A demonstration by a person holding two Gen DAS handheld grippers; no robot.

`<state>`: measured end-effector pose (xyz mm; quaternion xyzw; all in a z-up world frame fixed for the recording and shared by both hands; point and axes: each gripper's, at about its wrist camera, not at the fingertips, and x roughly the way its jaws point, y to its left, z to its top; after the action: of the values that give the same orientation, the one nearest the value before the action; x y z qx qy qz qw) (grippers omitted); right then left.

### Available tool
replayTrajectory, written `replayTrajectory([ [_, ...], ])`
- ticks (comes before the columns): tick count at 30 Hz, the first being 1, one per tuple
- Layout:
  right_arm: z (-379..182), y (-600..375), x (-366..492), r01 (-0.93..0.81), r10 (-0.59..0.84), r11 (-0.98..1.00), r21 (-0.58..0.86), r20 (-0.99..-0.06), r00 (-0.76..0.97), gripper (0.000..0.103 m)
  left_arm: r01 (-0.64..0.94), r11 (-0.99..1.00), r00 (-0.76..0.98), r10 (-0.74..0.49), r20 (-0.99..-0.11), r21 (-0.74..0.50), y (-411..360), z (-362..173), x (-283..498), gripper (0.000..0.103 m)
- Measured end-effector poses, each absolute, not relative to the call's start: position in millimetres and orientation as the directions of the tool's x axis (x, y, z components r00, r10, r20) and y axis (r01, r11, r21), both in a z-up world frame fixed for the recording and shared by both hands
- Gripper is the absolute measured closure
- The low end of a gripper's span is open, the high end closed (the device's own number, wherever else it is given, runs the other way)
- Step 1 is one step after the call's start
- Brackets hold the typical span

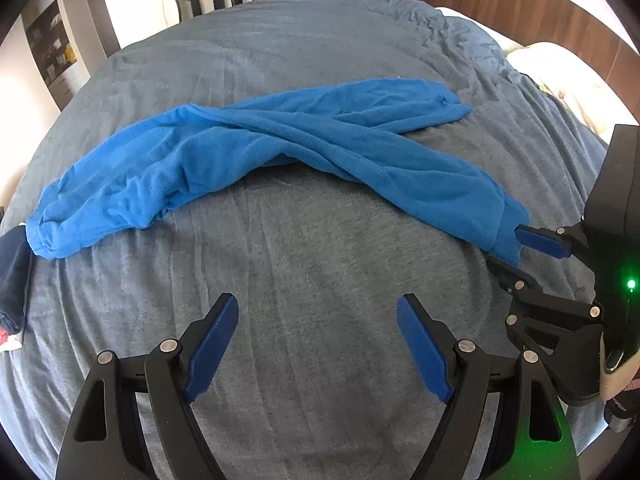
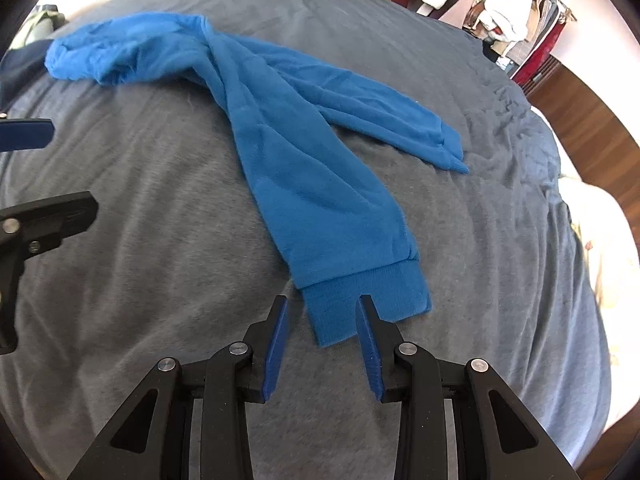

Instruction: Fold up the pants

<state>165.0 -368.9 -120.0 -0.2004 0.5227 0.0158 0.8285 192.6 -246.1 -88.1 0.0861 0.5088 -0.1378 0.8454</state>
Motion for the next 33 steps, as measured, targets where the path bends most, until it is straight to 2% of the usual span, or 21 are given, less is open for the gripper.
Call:
replayTrajectory([
  [9,-128,-373,170,-0.199,-0.213,0.921,-0.335,-0.860,0.464,0.070,0.319,0.948,0.426,-0.130,-0.895,0.014,-243,-101,197,0.022],
  [10,-127,-374,170,-0.199,-0.205,0.923,-0.329,-0.860,0.467,0.074,0.318,0.948,0.425,-0.129,-0.896,0.015,-243,-101,197,0.022],
  [11,-126,-374,170,-0.204,-0.194,0.926,-0.319,-0.863,0.467,0.084,0.319,0.948,0.424,-0.130,-0.896,0.013,-243,-101,197,0.022],
  [16,-108,-377,166,-0.184,-0.179,0.931,-0.315,-0.835,0.521,0.094,0.315,0.949,0.450,-0.137,-0.883,0.013,-241,-96,199,0.022],
  [21,-86,-389,170,-0.141,-0.149,0.953,-0.269,-0.818,0.556,0.097,0.312,0.950,0.469,-0.146,-0.871,0.009,-241,-87,203,0.022],
  [33,-43,-421,214,0.025,-0.209,0.966,-0.256,-0.725,0.657,0.097,0.333,0.939,0.573,-0.133,-0.808,0.081,-254,-59,214,0.022],
])
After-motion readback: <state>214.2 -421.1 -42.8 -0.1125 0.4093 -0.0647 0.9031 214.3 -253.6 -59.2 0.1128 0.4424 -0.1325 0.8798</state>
